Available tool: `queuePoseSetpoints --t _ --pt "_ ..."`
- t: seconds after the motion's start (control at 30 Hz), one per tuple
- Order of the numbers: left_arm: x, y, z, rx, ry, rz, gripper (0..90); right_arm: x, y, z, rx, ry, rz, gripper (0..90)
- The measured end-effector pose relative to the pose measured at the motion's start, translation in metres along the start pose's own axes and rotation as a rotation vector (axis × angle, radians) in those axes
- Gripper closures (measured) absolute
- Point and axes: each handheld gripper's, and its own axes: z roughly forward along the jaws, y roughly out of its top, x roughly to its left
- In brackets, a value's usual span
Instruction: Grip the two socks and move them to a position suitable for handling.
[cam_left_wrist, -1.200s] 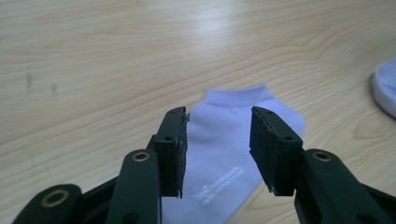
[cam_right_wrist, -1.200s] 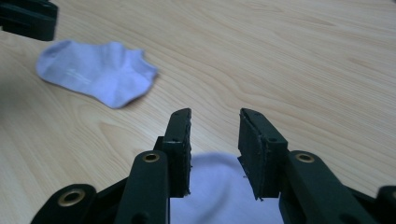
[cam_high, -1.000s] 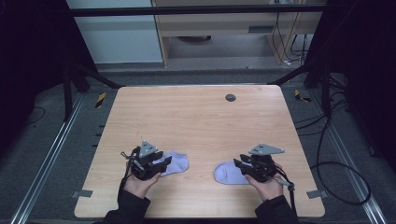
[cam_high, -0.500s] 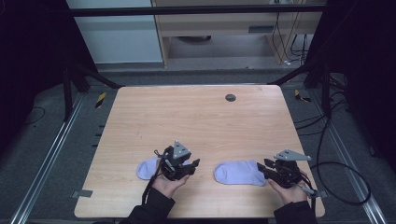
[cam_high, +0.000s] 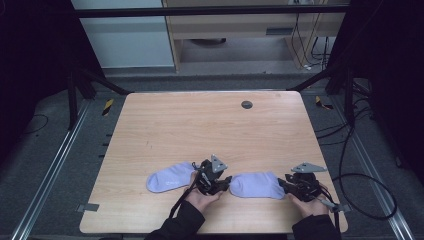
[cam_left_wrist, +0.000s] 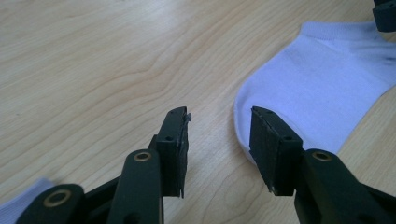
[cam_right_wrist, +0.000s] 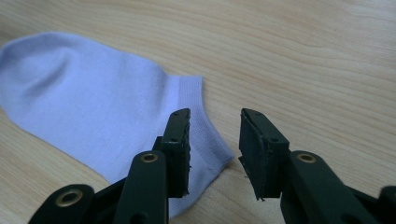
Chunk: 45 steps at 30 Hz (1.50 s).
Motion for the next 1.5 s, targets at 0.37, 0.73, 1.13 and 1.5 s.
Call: queuePoseSetpoints --t 0.37,0.73,1.13,1.5 --pt "-0.010 -0.003 0.022 0.074 -0.020 -0.010 71.4 -0.003 -0.003 0.011 0.069 -0.006 -0.011 76.4" --pt "-0.008 0.000 0.012 0.043 -0.065 -0.031 88.8 0.002 0.006 -0.008 0.015 0.027 0.006 87.2" --pt "0.009 -0.005 -0.035 0.009 -0.073 -0.021 88.7 0.037 0.022 -0.033 -0.060 0.111 -0.057 87.1" --pt "0.030 -0.035 -0.059 0.046 -0.060 -0.028 88.5 0.071 0.027 -0.020 -0.041 0.195 -0.103 87.0"
